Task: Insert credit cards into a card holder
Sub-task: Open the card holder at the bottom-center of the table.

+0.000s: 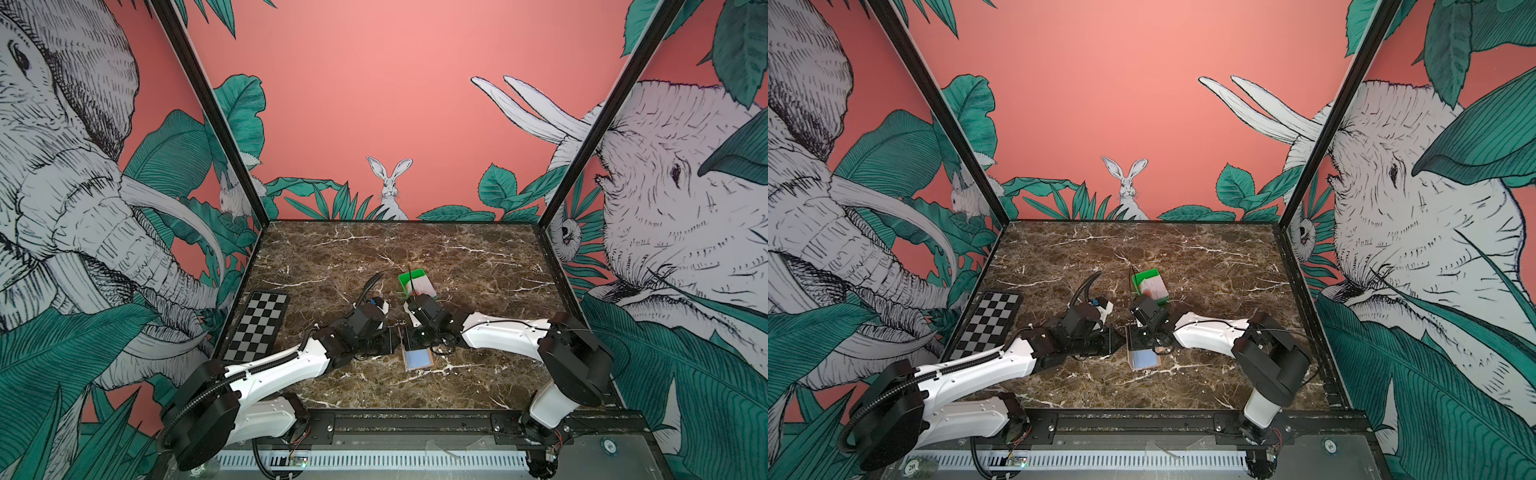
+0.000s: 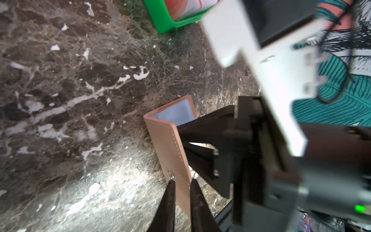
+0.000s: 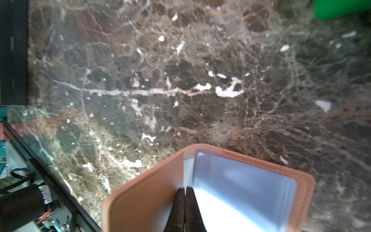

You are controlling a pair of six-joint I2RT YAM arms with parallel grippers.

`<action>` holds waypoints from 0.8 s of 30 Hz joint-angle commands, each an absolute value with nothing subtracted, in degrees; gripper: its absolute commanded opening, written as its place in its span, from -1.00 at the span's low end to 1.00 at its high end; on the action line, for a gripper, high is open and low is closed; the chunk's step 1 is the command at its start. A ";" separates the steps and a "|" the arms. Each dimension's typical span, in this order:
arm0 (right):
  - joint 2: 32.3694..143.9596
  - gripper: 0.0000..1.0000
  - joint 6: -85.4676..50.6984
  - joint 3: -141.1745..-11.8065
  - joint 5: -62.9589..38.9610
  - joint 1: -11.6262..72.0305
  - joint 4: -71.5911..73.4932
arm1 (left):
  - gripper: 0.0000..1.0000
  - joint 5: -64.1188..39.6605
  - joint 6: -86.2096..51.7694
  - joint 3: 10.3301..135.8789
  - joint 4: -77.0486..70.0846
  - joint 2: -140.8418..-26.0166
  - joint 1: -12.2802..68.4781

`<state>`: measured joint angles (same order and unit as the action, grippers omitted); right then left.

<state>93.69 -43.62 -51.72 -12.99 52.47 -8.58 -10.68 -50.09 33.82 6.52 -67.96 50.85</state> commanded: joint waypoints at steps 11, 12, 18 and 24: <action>90.92 -0.94 -46.94 -49.21 -19.06 54.49 -0.05 | -0.63 -8.63 -50.09 33.02 13.88 -59.63 48.97; 91.22 -0.94 -47.02 -49.60 -18.82 54.97 -0.01 | -0.63 -8.99 -50.18 33.07 13.86 -59.16 48.89; 94.59 -0.94 -48.20 -50.03 -18.15 55.89 1.02 | -0.63 -11.92 -52.03 31.55 9.52 -60.85 48.87; 95.54 -0.94 -49.28 -48.47 -17.35 56.19 1.83 | -0.64 -13.88 -53.61 29.70 3.62 -66.42 48.87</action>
<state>94.85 -48.21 -49.32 -18.02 55.86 -0.36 -12.58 -52.16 31.20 6.96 -64.86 49.04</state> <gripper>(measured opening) 0.048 0.181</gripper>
